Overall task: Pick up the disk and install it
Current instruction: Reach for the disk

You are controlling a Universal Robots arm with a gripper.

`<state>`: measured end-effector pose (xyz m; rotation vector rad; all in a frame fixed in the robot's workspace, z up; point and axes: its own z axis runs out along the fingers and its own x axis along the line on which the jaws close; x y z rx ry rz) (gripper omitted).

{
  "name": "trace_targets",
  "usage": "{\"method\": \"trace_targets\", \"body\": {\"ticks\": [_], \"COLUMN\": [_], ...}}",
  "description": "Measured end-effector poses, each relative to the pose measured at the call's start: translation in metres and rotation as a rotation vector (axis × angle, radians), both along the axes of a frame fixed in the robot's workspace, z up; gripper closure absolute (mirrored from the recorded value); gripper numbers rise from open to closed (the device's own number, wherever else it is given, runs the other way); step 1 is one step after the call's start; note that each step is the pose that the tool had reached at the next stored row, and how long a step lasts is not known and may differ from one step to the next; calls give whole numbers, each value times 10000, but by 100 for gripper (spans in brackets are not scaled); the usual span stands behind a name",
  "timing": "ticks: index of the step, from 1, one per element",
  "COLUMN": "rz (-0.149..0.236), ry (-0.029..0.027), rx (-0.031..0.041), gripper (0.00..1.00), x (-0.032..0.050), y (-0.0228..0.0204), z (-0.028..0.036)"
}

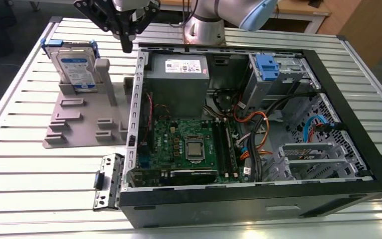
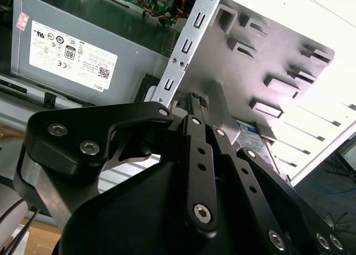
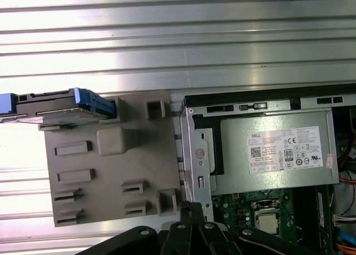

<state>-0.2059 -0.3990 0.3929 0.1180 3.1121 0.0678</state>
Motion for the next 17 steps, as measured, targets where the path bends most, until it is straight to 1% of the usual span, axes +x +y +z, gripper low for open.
{"method": "trace_targets", "body": {"ticks": [6, 17], "rz": [0, 0], "ry": [1, 0], "rx": [-1, 0], "gripper": [90, 90], "x": [-11, -55], "y": [0, 0], "z": [0, 0]}}
